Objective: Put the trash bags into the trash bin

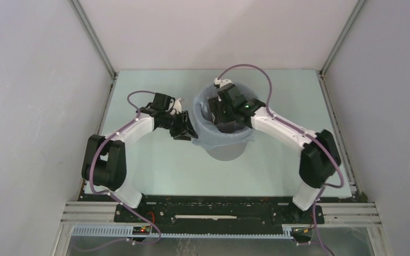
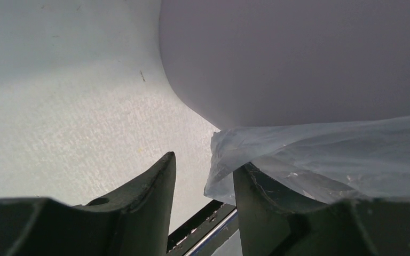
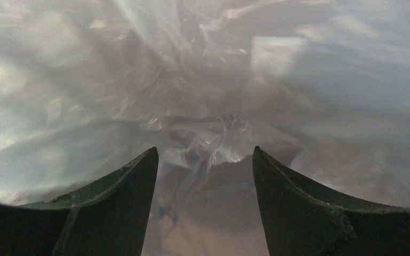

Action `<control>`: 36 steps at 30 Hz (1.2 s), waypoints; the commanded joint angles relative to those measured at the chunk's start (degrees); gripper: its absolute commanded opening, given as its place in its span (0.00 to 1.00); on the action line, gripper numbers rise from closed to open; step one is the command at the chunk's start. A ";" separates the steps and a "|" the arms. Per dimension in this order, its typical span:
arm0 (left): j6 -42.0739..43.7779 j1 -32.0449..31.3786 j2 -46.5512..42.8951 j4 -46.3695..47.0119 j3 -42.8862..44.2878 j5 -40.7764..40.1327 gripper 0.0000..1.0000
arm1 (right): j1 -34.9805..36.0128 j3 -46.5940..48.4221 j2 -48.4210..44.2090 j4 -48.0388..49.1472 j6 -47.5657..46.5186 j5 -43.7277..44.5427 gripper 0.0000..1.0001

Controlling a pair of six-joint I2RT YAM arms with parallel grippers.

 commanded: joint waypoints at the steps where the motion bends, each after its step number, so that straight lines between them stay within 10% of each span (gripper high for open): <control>1: 2.15 -0.23 1.15 -0.97 5.54 1.98 0.49 | 0.88 4.54 6.61 -1.76 0.78 0.25 0.73; 22: 3.91 -0.32 1.95 -2.96 7.70 1.81 0.49 | -0.16 -6.80 13.50 17.18 3.47 -0.40 0.84; 36: 3.45 -0.25 -1.93 -1.97 6.42 -0.97 0.60 | 0.09 -1.32 3.01 5.17 0.91 1.62 0.87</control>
